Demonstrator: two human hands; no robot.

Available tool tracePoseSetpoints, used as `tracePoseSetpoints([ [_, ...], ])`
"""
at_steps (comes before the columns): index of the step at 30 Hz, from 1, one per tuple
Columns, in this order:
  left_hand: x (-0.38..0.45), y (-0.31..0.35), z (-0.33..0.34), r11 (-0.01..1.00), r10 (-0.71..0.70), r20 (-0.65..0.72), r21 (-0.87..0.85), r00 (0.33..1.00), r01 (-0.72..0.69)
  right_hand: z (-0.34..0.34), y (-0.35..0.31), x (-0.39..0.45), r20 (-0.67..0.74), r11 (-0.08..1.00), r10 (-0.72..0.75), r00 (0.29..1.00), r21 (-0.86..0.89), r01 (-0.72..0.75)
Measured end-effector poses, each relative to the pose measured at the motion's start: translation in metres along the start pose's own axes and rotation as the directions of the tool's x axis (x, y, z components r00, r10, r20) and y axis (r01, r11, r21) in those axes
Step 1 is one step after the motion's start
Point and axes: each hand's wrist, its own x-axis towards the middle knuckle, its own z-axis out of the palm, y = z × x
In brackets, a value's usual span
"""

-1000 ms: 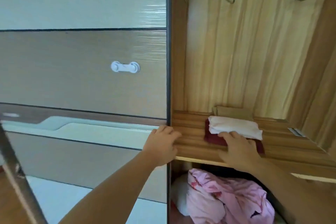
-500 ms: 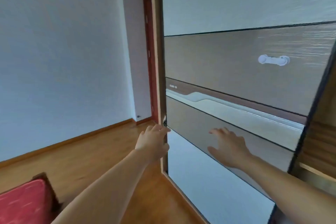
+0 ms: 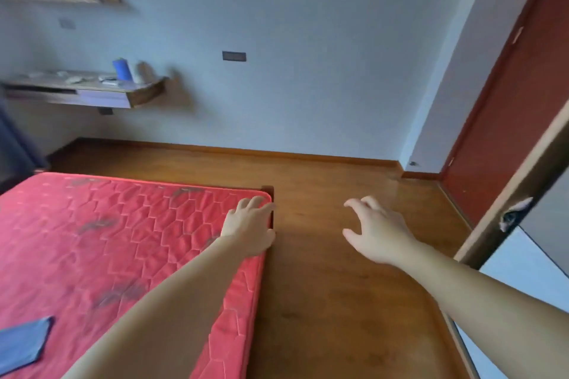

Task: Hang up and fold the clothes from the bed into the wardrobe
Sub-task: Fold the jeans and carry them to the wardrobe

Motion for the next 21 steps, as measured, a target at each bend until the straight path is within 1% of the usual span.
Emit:
tracePoseSetpoints([
  [4,-0.006,-0.073,0.013,0.981,-0.187,0.008,-0.054,0.982,0.187,0.029,-0.047,0.058,0.093,0.994,-0.106,0.99,0.01,0.106],
  [7,-0.01,-0.11,0.013,0.957,-0.286,-0.005,-0.054,0.958,0.286,0.046,-0.081,0.1,0.134,0.98,-0.196,0.971,0.011,0.196],
  [10,-0.016,-0.14,0.011,0.91,-0.41,-0.002,-0.071,0.912,0.409,0.064,-0.116,0.142,0.19,0.95,-0.309,0.932,0.023,0.31],
  [12,-0.022,-0.159,0.011,0.864,-0.501,-0.01,-0.064,0.865,0.5,0.074,-0.142,0.172,0.219,0.912,-0.407,0.887,0.033,0.41],
  [14,-0.032,-0.175,0.012,0.796,-0.604,-0.03,-0.076,0.796,0.601,0.081,-0.174,0.201,0.242,0.854,-0.511,0.825,0.034,0.519],
  [16,-0.051,-0.189,0.012,0.709,-0.705,-0.053,-0.089,0.708,0.699,0.088,-0.209,0.223,0.27,0.792,-0.594,0.757,0.037,0.609],
  [18,-0.077,-0.201,0.011,0.625,-0.781,-0.051,-0.088,0.623,0.776,0.099,-0.245,0.23,0.298,0.729,-0.664,0.685,0.055,0.682],
  [21,-0.128,-0.216,0.012,0.467,-0.884,-0.024,-0.088,0.467,0.88,0.12,-0.301,0.222,0.331,0.612,-0.762,0.556,0.088,0.786],
])
